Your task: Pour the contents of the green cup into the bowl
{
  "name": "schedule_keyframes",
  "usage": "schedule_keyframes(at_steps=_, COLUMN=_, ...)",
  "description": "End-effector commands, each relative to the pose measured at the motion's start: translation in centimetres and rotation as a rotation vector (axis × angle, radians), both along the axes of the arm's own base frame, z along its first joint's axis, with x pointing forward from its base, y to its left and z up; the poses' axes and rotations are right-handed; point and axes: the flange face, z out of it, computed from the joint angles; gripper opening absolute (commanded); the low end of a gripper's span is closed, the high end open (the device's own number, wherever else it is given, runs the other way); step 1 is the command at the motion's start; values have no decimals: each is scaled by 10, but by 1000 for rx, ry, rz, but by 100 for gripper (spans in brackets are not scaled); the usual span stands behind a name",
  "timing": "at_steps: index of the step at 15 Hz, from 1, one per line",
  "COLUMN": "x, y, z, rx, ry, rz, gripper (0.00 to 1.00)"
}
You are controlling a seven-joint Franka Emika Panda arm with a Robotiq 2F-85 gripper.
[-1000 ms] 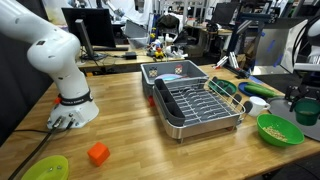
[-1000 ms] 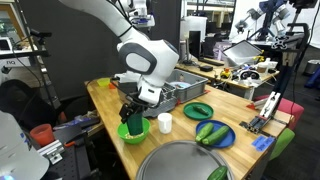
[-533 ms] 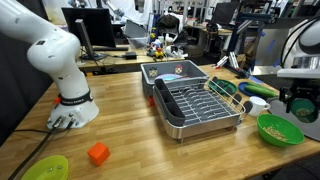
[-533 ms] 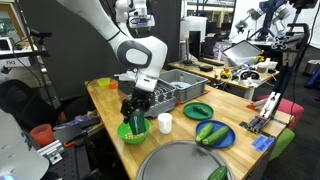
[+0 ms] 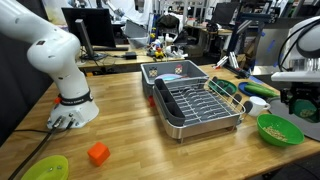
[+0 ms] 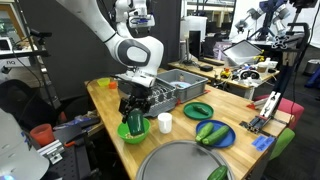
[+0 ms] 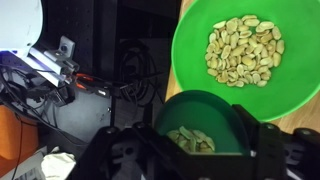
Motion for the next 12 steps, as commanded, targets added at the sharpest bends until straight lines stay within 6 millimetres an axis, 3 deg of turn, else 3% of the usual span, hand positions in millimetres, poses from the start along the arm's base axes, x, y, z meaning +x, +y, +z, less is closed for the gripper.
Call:
schedule_keyframes(at_steps=1, x=3, y=12, z=-2, rx=-61, ry=50, rz=-9, gripper=52)
schedule_keyframes(at_steps=6, x=10, y=35, z=-8, rx=-122, ry=104, rz=-12, gripper=52)
schedule_keyframes(at_steps=12, x=15, y=47, z=-20, rx=-214, ry=209, rz=-27, gripper=52)
